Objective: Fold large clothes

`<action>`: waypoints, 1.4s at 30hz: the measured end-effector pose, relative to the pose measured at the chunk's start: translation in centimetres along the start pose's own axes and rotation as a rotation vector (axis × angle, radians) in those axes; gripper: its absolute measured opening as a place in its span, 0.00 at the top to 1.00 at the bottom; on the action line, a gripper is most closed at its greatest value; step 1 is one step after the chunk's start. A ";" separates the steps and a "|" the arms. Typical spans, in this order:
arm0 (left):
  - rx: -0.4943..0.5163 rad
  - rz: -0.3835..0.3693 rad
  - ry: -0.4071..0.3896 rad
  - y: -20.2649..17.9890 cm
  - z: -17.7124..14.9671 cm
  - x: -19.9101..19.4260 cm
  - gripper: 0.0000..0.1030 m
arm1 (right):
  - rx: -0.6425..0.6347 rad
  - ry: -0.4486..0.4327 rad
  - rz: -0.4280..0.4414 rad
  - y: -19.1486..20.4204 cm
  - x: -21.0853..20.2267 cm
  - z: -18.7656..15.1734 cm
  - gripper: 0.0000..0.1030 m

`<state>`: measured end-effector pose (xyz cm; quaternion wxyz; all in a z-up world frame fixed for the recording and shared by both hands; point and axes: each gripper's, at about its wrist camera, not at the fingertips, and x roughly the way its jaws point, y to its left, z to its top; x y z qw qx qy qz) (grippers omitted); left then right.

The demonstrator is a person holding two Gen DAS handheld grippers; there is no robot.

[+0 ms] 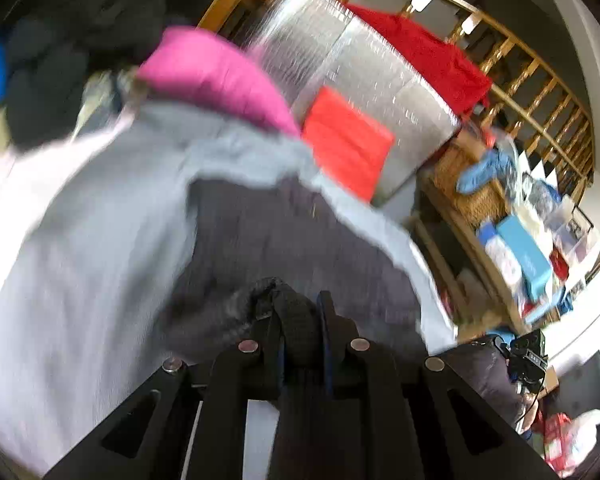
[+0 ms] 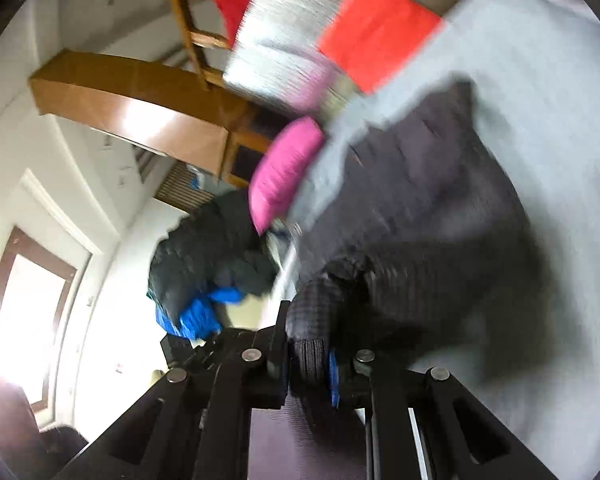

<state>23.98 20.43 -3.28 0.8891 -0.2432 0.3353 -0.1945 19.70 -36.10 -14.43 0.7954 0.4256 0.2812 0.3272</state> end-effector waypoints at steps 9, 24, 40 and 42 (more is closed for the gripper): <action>0.022 0.107 -0.074 0.3 10.4 12.2 0.86 | 0.007 -0.139 -0.016 -0.8 8.6 15.8 0.85; -0.142 0.298 0.122 8.4 12.3 25.4 0.44 | 0.268 -0.168 -0.192 -12.3 16.8 22.2 0.11; -0.147 0.323 -0.042 7.7 0.4 11.7 0.18 | 0.086 -0.079 -0.329 -5.9 9.1 4.5 0.11; -0.158 0.321 -0.008 7.6 -0.7 12.6 0.18 | 0.154 -0.080 -0.334 -7.5 9.1 3.4 0.11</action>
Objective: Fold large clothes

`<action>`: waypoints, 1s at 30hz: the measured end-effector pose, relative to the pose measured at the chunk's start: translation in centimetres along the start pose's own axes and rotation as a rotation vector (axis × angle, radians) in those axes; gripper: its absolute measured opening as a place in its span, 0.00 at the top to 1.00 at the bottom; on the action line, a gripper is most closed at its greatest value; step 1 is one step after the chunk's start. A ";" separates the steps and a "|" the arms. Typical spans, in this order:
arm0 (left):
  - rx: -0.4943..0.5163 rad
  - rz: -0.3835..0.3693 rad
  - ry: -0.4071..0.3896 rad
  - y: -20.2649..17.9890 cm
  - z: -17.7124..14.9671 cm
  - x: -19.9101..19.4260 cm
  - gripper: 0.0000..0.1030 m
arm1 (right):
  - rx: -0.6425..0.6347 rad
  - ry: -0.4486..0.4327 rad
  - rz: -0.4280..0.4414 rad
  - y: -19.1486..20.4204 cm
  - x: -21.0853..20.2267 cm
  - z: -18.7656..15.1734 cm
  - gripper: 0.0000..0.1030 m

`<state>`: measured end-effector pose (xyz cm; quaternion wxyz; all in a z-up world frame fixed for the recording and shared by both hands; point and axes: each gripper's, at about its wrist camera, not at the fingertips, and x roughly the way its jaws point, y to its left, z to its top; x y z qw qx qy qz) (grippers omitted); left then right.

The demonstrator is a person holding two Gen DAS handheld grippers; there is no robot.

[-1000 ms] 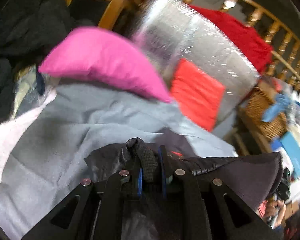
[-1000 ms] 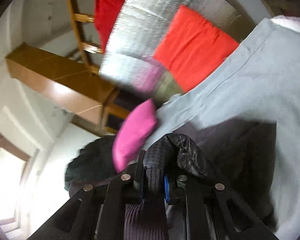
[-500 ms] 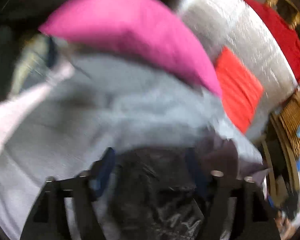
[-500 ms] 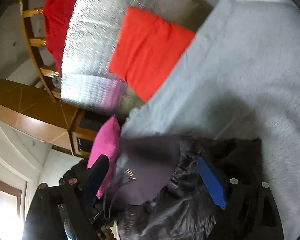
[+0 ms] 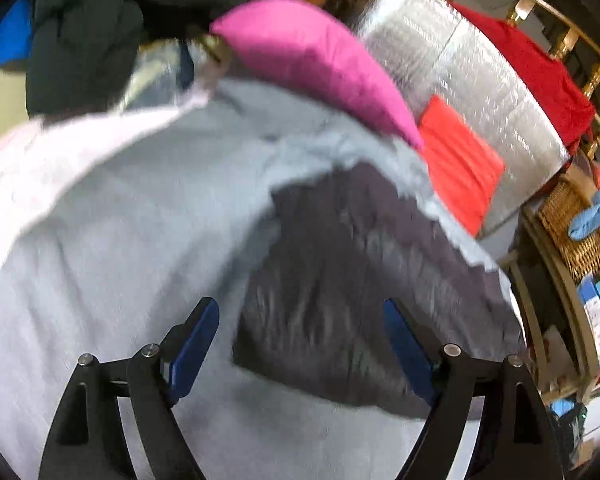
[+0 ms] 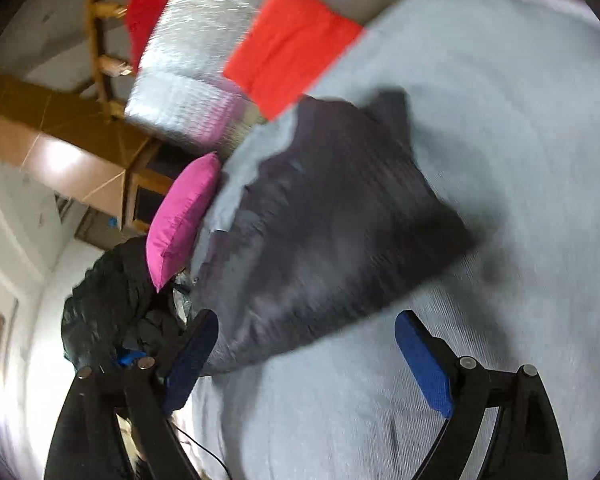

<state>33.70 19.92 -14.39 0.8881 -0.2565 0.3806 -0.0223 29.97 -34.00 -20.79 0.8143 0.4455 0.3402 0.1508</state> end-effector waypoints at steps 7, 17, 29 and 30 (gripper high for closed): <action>-0.017 0.057 -0.023 -1.0 -2.0 0.7 0.18 | 0.132 -0.027 0.042 -1.5 2.1 0.2 0.11; -0.020 0.101 0.034 -1.0 -0.8 4.2 0.62 | 0.152 -0.084 -0.032 -1.4 4.1 2.2 0.45; 0.001 0.166 0.046 0.0 -1.7 2.7 0.28 | 0.039 -0.008 -0.214 -0.7 3.8 2.2 0.29; -0.026 0.145 0.061 0.8 -1.5 2.2 0.26 | 0.039 -0.014 -0.155 -1.3 3.3 2.0 0.27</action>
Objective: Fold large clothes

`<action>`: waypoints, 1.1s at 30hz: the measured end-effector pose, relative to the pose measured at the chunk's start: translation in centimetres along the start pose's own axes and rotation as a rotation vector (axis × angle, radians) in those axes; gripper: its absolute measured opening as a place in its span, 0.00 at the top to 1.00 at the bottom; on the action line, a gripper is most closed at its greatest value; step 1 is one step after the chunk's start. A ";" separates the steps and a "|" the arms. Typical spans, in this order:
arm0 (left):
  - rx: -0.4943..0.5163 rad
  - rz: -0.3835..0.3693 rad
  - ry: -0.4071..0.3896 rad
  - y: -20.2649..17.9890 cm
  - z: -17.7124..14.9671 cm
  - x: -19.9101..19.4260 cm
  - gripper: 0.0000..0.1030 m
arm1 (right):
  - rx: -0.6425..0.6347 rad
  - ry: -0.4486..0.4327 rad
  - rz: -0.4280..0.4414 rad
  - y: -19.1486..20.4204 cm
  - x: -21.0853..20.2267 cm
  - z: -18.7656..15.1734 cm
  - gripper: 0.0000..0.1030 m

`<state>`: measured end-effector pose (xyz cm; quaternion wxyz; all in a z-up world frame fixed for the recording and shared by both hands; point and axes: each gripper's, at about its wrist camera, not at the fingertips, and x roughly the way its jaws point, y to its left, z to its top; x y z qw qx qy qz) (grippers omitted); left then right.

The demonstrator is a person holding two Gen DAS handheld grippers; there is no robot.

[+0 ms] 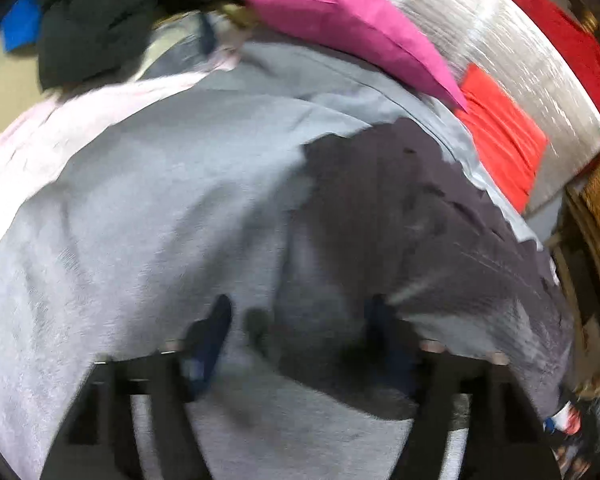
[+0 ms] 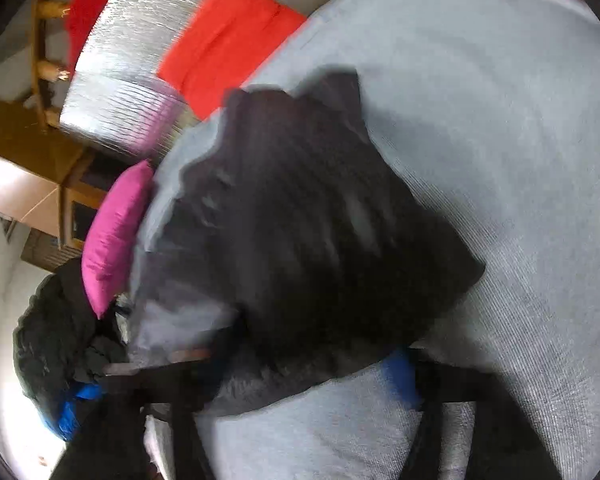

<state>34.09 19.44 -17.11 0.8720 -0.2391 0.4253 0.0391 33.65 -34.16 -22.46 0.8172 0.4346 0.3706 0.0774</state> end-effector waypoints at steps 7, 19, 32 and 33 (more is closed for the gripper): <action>0.151 -0.020 -0.086 1.1 3.7 -4.9 0.26 | -0.246 -0.102 -0.136 0.7 -7.4 2.1 0.26; 0.466 -0.009 0.112 -10.0 11.2 7.4 0.22 | -0.597 0.097 -0.261 10.2 5.4 14.5 0.26; 0.503 0.035 0.125 -11.5 11.9 11.4 0.86 | -0.681 0.198 -0.329 11.1 13.6 17.4 0.75; 0.516 0.035 0.091 -11.5 12.0 10.7 0.88 | -0.695 0.185 -0.323 11.4 13.2 17.3 0.79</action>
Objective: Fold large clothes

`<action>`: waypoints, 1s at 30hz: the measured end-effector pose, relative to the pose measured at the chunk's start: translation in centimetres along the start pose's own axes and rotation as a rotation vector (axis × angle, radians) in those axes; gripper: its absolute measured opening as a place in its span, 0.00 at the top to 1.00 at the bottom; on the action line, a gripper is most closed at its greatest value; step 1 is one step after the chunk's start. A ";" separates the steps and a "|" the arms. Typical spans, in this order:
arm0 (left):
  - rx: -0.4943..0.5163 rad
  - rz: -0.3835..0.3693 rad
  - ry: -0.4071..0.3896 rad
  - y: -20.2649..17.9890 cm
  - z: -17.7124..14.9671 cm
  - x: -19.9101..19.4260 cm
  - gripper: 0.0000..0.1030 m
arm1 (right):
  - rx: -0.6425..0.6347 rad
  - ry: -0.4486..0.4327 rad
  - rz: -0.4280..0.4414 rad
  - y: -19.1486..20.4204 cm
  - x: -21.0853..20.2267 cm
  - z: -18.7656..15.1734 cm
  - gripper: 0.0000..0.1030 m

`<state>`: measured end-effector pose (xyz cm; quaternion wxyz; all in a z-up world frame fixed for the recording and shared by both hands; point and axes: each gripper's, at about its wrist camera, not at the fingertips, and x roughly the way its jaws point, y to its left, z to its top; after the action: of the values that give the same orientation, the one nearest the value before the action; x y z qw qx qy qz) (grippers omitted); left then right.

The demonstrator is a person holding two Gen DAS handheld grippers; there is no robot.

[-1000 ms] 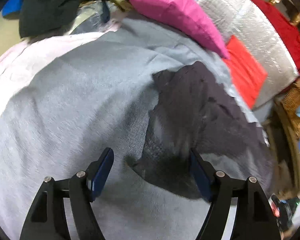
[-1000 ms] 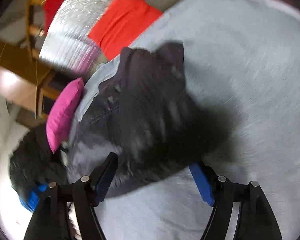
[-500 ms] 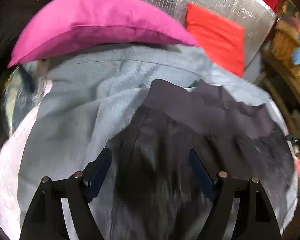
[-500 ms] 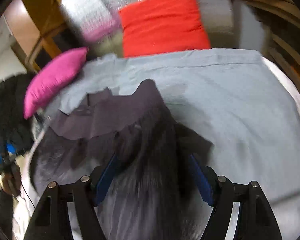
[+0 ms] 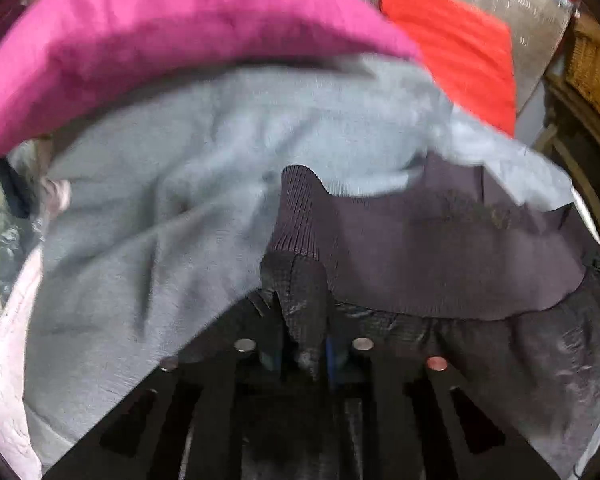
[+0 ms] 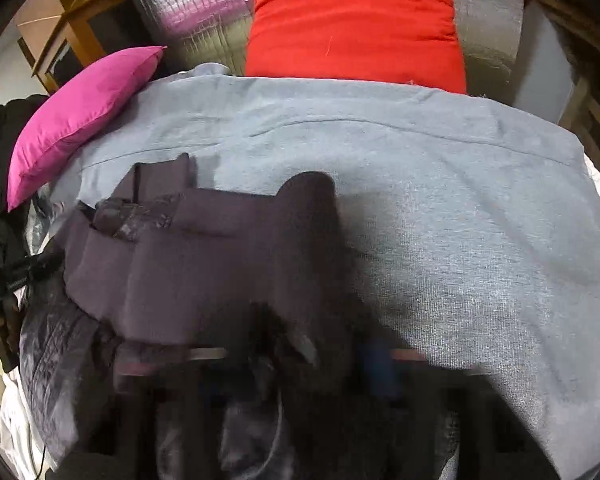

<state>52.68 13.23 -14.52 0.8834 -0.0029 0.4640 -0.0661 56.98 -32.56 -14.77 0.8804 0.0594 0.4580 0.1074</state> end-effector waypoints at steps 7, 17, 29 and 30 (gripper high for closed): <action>-0.150 0.006 0.011 2.9 0.0 2.5 0.88 | 0.043 -0.145 -0.062 -1.9 -3.2 1.9 0.84; -0.118 0.048 0.003 2.4 0.1 3.4 0.84 | 0.153 -0.082 -0.094 -3.8 2.1 0.2 0.83; -0.082 0.085 0.034 1.2 0.9 4.8 0.75 | 0.157 -0.029 -0.140 -3.8 2.9 0.8 0.69; -0.075 0.099 0.030 1.0 1.1 4.3 0.63 | 0.151 -0.029 -0.166 -3.8 2.9 0.8 0.63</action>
<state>56.15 13.63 -17.49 0.8777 -0.0119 0.4790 -0.0048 59.79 -35.50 -17.35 0.8858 0.0891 0.4555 -0.0014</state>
